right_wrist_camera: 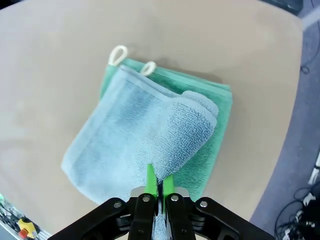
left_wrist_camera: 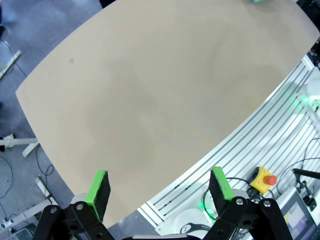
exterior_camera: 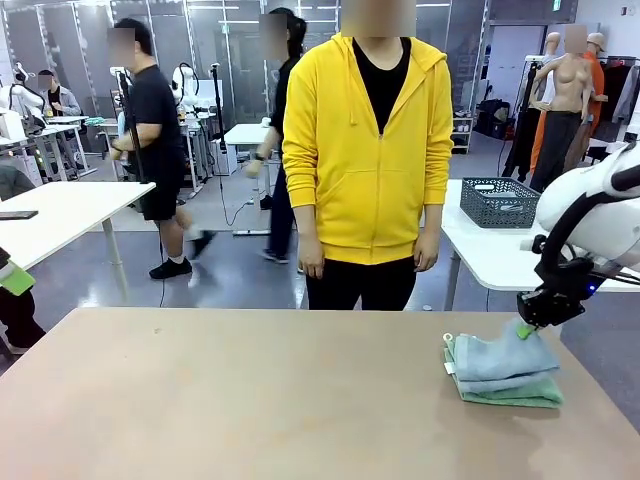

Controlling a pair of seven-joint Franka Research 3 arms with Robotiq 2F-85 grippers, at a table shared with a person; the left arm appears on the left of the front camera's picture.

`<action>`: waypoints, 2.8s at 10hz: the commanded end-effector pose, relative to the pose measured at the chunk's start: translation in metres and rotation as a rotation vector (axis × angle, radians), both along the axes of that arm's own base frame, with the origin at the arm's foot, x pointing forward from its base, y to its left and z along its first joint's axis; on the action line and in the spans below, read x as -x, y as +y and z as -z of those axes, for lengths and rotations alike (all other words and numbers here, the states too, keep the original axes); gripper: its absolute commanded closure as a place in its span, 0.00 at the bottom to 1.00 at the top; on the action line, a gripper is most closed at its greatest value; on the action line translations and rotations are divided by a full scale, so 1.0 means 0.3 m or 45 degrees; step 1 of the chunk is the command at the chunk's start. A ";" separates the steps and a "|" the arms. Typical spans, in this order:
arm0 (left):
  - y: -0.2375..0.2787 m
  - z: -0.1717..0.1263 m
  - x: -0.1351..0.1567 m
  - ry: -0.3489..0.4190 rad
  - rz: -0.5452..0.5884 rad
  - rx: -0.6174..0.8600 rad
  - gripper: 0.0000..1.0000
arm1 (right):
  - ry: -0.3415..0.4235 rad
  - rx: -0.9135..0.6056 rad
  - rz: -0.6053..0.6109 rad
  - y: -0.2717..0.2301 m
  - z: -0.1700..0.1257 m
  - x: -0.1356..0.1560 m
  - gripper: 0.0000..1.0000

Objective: Fold the towels and place them in the basket.
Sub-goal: Stack the folded Towel with hook on the right side of the table.

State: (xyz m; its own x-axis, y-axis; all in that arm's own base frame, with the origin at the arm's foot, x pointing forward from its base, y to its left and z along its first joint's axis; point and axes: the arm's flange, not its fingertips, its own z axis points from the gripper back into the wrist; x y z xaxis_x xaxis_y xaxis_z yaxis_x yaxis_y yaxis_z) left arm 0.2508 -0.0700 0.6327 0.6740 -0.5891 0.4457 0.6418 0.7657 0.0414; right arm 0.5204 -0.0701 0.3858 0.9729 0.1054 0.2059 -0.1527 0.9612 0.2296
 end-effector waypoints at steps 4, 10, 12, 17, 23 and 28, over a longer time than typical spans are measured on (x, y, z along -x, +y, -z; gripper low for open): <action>-0.001 -0.002 -0.002 0.001 -0.001 -0.001 0.00 | 0.116 0.156 0.100 0.026 0.026 -0.019 0.25; -0.001 -0.002 -0.002 0.001 -0.001 -0.001 0.00 | 0.047 0.221 0.114 0.081 -0.001 0.002 0.00; -0.001 -0.002 -0.002 0.001 -0.001 -0.001 0.00 | 0.055 0.193 0.082 0.047 -0.035 0.004 0.00; -0.001 -0.002 -0.002 0.001 -0.001 -0.001 0.00 | 0.055 0.193 0.082 0.047 -0.035 0.004 0.00; -0.001 -0.002 -0.002 0.001 -0.001 -0.001 0.00 | 0.048 0.195 0.094 0.055 -0.028 0.002 0.03; 0.040 -0.227 0.008 -0.048 0.060 0.059 0.00 | -0.324 0.313 -0.244 0.176 -0.536 0.285 0.00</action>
